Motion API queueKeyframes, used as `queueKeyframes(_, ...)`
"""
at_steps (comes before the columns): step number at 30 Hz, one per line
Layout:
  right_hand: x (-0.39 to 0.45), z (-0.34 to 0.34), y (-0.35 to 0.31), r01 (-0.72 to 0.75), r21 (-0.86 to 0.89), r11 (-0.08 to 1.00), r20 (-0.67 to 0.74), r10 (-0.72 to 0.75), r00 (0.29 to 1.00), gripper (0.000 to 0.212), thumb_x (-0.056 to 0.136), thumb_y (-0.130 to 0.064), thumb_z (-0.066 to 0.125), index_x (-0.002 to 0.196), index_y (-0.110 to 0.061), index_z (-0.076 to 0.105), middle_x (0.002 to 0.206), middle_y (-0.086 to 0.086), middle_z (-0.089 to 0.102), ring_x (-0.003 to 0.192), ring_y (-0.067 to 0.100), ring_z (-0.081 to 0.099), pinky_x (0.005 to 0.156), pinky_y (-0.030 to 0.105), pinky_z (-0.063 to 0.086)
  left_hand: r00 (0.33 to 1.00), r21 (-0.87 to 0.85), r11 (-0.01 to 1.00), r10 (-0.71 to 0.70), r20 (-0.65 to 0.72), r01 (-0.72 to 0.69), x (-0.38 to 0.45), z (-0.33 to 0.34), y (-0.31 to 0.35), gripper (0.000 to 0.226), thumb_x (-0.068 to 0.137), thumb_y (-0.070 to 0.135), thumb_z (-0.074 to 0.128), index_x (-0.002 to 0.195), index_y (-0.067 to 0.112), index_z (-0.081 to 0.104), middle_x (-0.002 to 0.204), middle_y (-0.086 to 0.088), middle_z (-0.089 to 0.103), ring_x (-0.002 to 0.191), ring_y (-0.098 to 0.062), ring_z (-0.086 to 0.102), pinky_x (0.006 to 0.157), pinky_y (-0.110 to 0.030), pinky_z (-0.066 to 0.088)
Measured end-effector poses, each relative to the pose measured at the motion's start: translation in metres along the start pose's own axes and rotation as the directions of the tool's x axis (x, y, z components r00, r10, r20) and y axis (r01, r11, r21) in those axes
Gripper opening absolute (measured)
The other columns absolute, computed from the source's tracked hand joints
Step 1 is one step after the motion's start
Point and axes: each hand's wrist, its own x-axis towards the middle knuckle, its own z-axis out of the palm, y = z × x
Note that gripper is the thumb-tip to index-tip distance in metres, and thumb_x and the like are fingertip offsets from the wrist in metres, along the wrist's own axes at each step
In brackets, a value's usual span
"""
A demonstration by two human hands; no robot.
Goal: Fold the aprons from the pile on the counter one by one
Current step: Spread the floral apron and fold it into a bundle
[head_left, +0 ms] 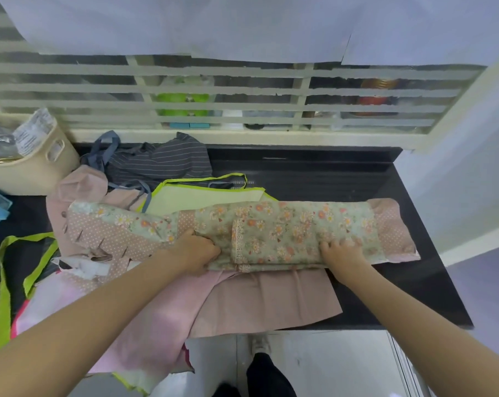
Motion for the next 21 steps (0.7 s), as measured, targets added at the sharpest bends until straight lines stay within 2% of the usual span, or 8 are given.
queueKeyframes(2, 0.006, -0.001, 0.004, 0.043, 0.028, 0.999, 0.082, -0.045, 0.996, 0.051, 0.089, -0.01, 0.052, 0.135, -0.01, 0.03, 0.138, 0.015, 0.038, 0.128, 0.033, 0.036, 0.101, 0.052, 0.038, 0.998, -0.086, 0.996, 0.007, 0.058, -0.002, 0.0, -0.003, -0.005, 0.035, 0.084, 0.031, 0.055, 0.114, 0.015, 0.046, 0.117, -0.003, 0.056, 0.111, -0.024, 0.054, 0.086, -0.033, 0.032)
queueKeyframes(5, 0.01, -0.008, 0.008, 0.072, 0.052, 0.996, 0.154, -0.079, 0.985, 0.056, 0.089, -0.016, 0.05, 0.139, -0.009, 0.025, 0.139, 0.016, 0.034, 0.13, 0.035, 0.033, 0.1, 0.052, 0.038, 1.0, 0.083, 0.996, -0.012, -0.005, 0.012, 0.001, -0.009, -0.004, 0.043, 0.087, 0.033, 0.051, 0.124, 0.014, 0.042, 0.124, -0.004, 0.056, 0.114, -0.025, 0.055, 0.091, -0.034, 0.038)
queueKeyframes(9, 0.012, -0.008, 0.006, 0.081, 0.078, 0.994, 0.063, -0.086, 0.994, 0.041, 0.094, -0.016, 0.044, 0.134, -0.008, 0.037, 0.129, 0.012, 0.047, 0.116, 0.032, 0.05, 0.086, 0.041, 0.045, 0.994, 0.223, 0.975, 0.008, -0.108, 0.017, 0.006, -0.017, -0.01, 0.03, 0.094, 0.025, 0.042, 0.121, 0.017, 0.052, 0.122, -0.003, 0.061, 0.111, -0.025, 0.059, 0.094, -0.034, 0.038)
queueKeyframes(14, 0.023, -0.028, -0.008, 0.115, 0.244, 0.963, 0.085, -0.14, 0.987, 0.033, 0.093, -0.036, 0.05, 0.114, -0.012, 0.056, 0.107, 0.004, 0.06, 0.092, 0.024, 0.059, 0.073, 0.031, 0.048, 0.924, 0.149, 0.961, -0.17, -0.344, 0.233, 0.009, -0.054, -0.051, 0.024, 0.094, 0.018, 0.04, 0.108, 0.023, 0.059, 0.112, 0.003, 0.064, 0.101, -0.021, 0.061, 0.093, -0.032, 0.038)
queueKeyframes(17, 0.027, -0.043, -0.003, 0.065, 0.067, 0.996, 0.214, -0.078, 0.974, 0.029, 0.092, -0.02, 0.051, 0.119, -0.01, 0.058, 0.095, 0.004, 0.056, 0.089, 0.023, 0.054, 0.079, 0.031, 0.048, 0.979, -0.145, 0.984, -0.125, -0.164, 0.101, 0.004, -0.042, -0.049, 0.015, 0.089, 0.022, 0.05, 0.097, 0.015, 0.06, 0.106, -0.006, 0.062, 0.096, -0.026, 0.06, 0.073, -0.027, 0.039)
queueKeyframes(19, 0.029, -0.063, 0.003, 0.015, -0.047, 0.999, 0.385, 0.004, 0.923, 0.04, 0.09, -0.019, 0.054, 0.129, -0.009, 0.05, 0.105, 0.008, 0.055, 0.103, 0.026, 0.053, 0.095, 0.035, 0.046, 0.999, -0.491, 0.871, -0.006, -0.05, -0.019, -0.002, -0.023, -0.047, 0.006, 0.085, 0.018, 0.058, 0.089, 0.014, 0.059, 0.099, -0.007, 0.063, 0.088, -0.024, 0.058, 0.068, -0.026, 0.039)
queueKeyframes(20, 0.032, -0.075, 0.005, 0.024, -0.059, 0.998, 0.433, 0.004, 0.901, 0.047, 0.088, -0.023, 0.058, 0.131, -0.01, 0.047, 0.114, 0.009, 0.054, 0.108, 0.026, 0.053, 0.098, 0.035, 0.045, 0.995, -0.623, 0.78, -0.003, -0.096, -0.058, -0.007, -0.017, -0.05, 0.003, 0.083, 0.015, 0.06, 0.085, 0.017, 0.06, 0.092, -0.005, 0.064, 0.082, -0.021, 0.058, 0.067, -0.027, 0.041)
queueKeyframes(21, 0.038, -0.09, -0.001, 0.06, -0.049, 0.997, 0.435, -0.033, 0.9, 0.051, 0.087, -0.027, 0.062, 0.132, -0.009, 0.047, 0.118, 0.008, 0.054, 0.109, 0.025, 0.054, 0.098, 0.034, 0.045, 0.981, -0.712, 0.698, -0.077, -0.179, -0.075, -0.012, -0.012, -0.057, 0.008, 0.082, 0.012, 0.06, 0.079, 0.02, 0.058, 0.084, -0.001, 0.064, 0.075, -0.018, 0.056, 0.066, -0.027, 0.042)
